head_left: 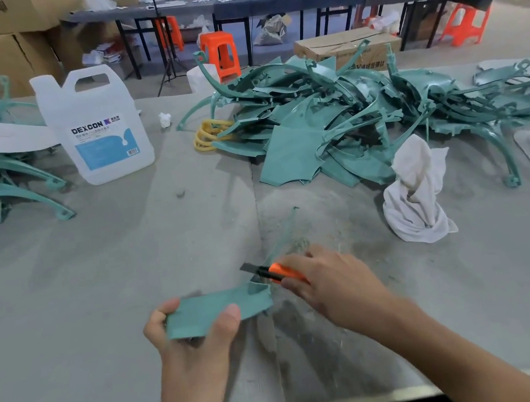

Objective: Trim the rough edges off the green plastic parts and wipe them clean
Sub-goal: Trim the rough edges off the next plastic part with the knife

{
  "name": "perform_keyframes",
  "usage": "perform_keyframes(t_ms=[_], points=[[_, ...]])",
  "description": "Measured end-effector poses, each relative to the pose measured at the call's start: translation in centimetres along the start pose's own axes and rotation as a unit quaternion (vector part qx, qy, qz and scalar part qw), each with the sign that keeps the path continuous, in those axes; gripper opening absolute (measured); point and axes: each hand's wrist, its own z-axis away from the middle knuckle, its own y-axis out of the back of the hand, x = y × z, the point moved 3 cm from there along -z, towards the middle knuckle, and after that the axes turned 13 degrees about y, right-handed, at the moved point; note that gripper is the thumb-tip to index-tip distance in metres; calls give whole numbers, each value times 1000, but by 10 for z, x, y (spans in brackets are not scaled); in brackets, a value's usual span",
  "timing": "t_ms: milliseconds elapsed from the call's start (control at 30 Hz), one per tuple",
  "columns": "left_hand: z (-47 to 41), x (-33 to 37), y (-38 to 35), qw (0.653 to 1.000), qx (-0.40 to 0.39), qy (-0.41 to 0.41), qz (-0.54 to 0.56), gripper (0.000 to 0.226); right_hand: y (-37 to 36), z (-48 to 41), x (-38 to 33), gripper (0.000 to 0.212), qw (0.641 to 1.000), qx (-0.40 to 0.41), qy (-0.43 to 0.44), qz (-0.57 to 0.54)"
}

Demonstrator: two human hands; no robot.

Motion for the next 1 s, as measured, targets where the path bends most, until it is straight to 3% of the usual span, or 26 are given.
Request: perform_keyframes(t_ms=[167,333,500,600,700,800,867,1000], points=[[-7,-3,9,997,8,42,60,74,15,-8,38,37,994,31,-98,48],[-9,-3,10,999,17,11,28,67,28,-7,45,36,994,82,-70,33],[-9,-6,18,998,24,-60,-12,72,29,19,70,24,994,15,-103,37],[-10,-11,24,997,18,-77,-16,83,26,31,79,27,988,-3,-136,69],[-12,-16,30,996,4,-84,-6,89,35,40,85,34,983,120,-115,71],[-13,-20,30,996,-34,-34,77,71,62,41,100,45,946,280,-85,141],[-12,-18,29,985,-61,17,160,54,76,36,124,54,947,257,-130,143],[-13,-11,30,973,-83,66,207,55,61,39,171,75,959,105,-251,80]])
